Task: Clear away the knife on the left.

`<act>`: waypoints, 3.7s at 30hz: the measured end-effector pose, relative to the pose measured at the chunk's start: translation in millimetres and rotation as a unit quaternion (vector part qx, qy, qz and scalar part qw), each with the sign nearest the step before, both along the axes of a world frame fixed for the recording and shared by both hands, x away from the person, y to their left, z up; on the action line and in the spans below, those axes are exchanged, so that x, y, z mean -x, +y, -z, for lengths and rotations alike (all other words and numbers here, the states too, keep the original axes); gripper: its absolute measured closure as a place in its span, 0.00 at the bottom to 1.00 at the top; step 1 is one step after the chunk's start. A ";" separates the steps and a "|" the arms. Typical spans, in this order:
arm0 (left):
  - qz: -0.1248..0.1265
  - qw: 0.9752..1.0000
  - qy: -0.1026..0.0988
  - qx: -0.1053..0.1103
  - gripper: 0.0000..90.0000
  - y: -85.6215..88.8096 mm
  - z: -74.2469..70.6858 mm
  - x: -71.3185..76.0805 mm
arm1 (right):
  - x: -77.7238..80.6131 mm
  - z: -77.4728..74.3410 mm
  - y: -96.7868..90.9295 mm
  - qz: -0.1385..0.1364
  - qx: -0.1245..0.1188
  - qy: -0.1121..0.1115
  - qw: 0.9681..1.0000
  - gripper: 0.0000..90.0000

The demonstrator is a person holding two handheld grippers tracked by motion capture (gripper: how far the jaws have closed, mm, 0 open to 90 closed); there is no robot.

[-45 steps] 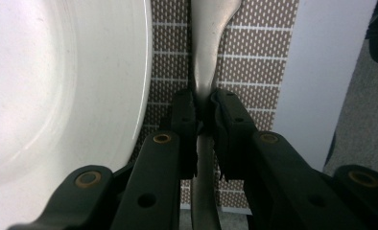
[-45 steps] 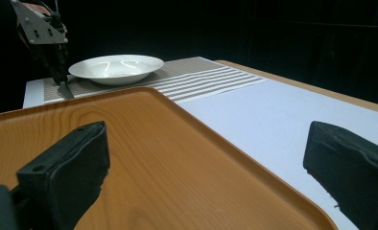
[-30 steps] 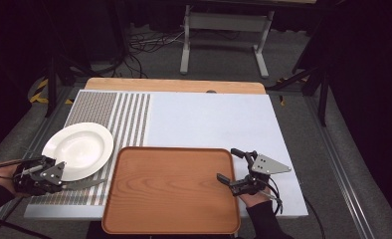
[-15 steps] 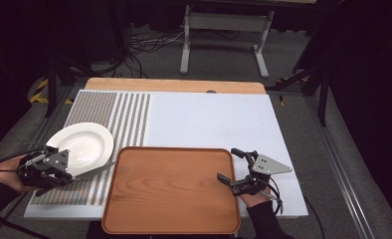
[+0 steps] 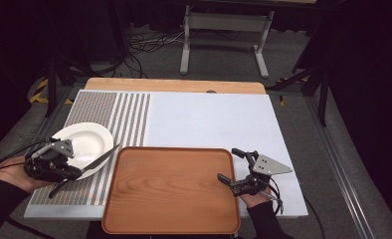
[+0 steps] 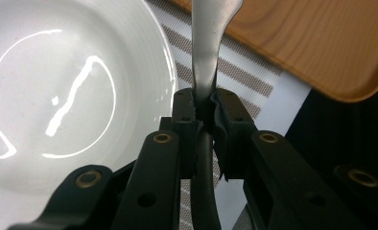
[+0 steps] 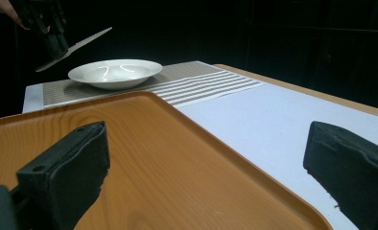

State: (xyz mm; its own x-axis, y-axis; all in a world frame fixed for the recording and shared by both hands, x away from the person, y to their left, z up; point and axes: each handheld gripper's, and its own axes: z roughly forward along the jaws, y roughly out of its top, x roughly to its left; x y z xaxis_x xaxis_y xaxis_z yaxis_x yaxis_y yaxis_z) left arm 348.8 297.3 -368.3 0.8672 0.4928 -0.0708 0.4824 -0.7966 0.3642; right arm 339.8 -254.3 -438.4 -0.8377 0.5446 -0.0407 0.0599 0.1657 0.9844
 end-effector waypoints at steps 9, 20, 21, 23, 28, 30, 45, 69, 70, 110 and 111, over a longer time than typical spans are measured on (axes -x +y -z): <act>-0.045 0.997 0.028 0.052 0.89 -6.9 -2.7 -4.7 | 0.3 -0.4 -0.8 0.000 -0.001 0.000 1.000 0.03; -0.084 0.989 0.059 0.103 0.89 -16.0 -8.4 -9.5 | 0.7 -0.8 -1.7 0.001 -0.002 -0.003 1.000 0.03; -0.088 0.988 0.062 0.109 0.90 -16.6 -9.0 -10.5 | 0.8 -0.8 -1.7 0.001 -0.002 -0.002 1.000 0.03; -0.093 0.985 0.072 0.123 0.90 -18.5 -9.5 -10.9 | 0.8 -1.0 -1.9 0.001 -0.003 -0.003 1.000 0.03; -0.103 0.983 0.074 0.135 0.89 -24.7 -9.5 -9.1 | 1.2 -1.0 -2.4 0.002 -0.004 -0.002 1.000 0.03; -0.109 0.982 0.072 0.135 0.89 -28.5 -9.0 -8.2 | 1.3 -1.1 -2.6 0.002 -0.005 -0.003 1.000 0.03; -0.130 0.978 0.066 0.149 0.89 -58.6 -8.8 -2.3 | 1.7 -1.5 -3.0 0.003 -0.003 -0.004 1.000 0.03; -0.150 0.976 0.109 0.115 0.89 -98.5 20.1 0.2 | 2.4 -2.0 -4.0 0.002 -0.002 -0.008 1.000 0.03; -0.150 0.976 0.111 0.113 0.89 -99.7 21.2 0.3 | 2.4 -2.0 -4.1 0.002 -0.001 -0.008 1.000 0.03; -0.151 0.981 0.110 0.046 0.89 -125.1 56.1 1.4 | 1.9 -1.5 -3.8 0.001 -0.002 -0.007 1.000 0.03; -0.151 0.982 0.110 0.043 0.89 -125.1 56.9 0.9 | 1.8 -1.4 -3.7 0.000 -0.003 -0.006 1.000 0.03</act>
State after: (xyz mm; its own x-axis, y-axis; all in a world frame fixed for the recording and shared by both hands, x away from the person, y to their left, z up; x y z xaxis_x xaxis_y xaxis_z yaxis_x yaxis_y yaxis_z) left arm 347.9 172.2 -425.2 0.6425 0.7086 -0.2917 0.7656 -0.5771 0.2845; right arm 338.0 -258.0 -437.1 -0.8371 0.5449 -0.0479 0.0478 0.1601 0.9859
